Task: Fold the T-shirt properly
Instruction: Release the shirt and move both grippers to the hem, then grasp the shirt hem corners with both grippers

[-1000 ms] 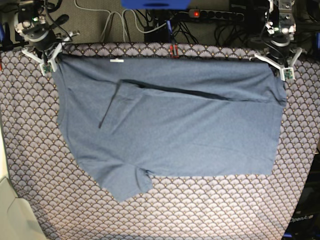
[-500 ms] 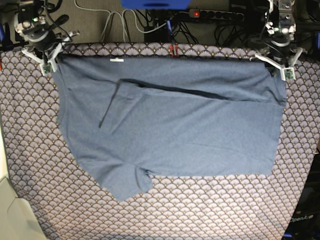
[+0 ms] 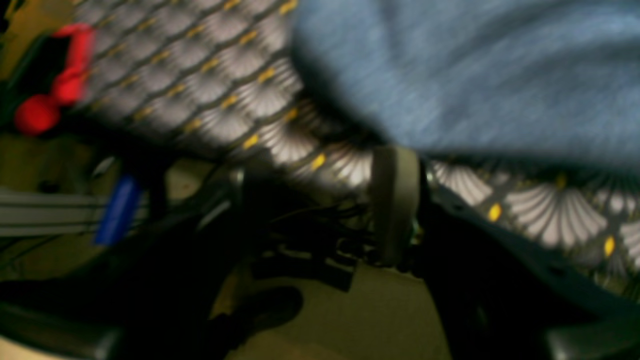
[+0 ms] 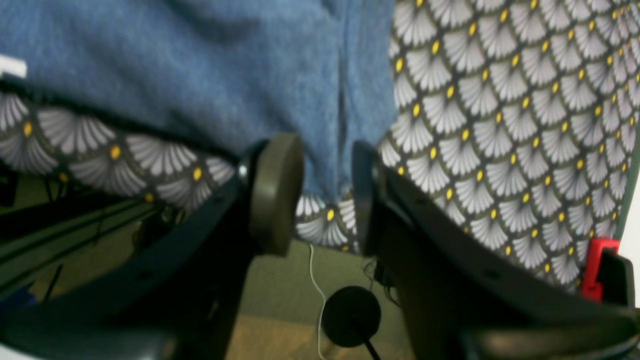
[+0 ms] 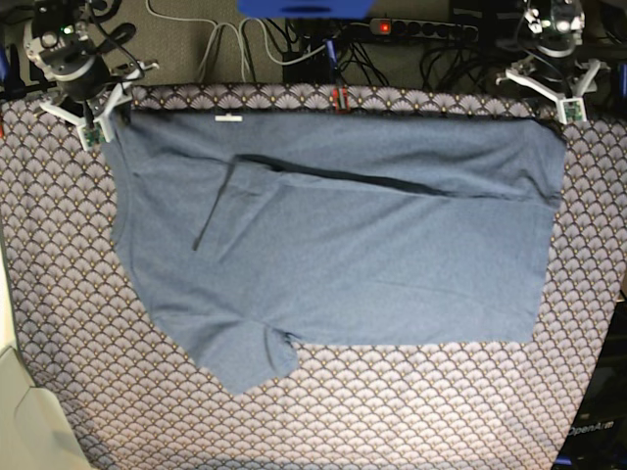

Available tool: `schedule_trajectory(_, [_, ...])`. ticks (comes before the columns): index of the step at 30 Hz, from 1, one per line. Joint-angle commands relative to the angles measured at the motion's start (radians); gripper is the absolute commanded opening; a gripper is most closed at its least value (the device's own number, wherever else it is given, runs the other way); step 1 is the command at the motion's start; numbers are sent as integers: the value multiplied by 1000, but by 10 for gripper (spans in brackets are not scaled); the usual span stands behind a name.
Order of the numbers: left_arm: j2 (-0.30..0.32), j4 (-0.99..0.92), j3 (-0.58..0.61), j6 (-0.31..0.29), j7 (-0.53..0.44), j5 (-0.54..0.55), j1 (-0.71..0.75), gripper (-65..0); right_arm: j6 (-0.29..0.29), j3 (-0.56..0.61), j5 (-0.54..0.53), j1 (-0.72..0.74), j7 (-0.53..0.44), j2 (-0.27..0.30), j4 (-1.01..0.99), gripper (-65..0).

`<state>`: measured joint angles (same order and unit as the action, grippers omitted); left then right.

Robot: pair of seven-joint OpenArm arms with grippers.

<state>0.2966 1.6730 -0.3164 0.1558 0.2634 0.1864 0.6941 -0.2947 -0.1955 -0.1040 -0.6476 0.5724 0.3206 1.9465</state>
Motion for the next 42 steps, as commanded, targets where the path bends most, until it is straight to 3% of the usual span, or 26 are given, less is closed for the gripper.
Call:
schedule_trajectory(1, [10,49,-5,-3,-32,-6,16,-337,2,-8,2,-7,-18,15,17,-440])
schedule_trajectory(8, [8,187,-43,-2,-26,127,16,-337,2,-94,-1,38,-19,16,21,-440])
schedule_trajectory(14, [-3,164,-30,0,-25,175,-149,-335,1,-152,3,171,-9,25,17,-436])
schedule_trajectory(18, [-26,123,-20,0,-19,166,-290,-335,1,-88,3,318,31,70,-14,-436])
schedule_trajectory(21, [-26,49,-8,3,72,166,-428,-336,1,-28,3,469,97,82,-78,-436])
schedule_trajectory(24, [-26,-67,-2,-2,155,166,-578,-337,1,54,3,658,140,82,-218,-436])
schedule_trajectory(31, [-27,-363,0,-2,161,166,-859,-335,1,227,2,1000,133,82,-611,-438])
schedule_trajectory(35, [-27,-521,9,-3,159,166,-977,-336,1,268,3,1126,42,51,-815,-438])
schedule_trajectory(39, [-17,-684,135,-3,150,166,-1094,-337,1,321,3,1233,-50,24,-1030,-438])
schedule_trajectory(42, [-17,-767,207,-3,63,143,-1138,-337,1,339,2,1271,-116,13,-1148,-438])
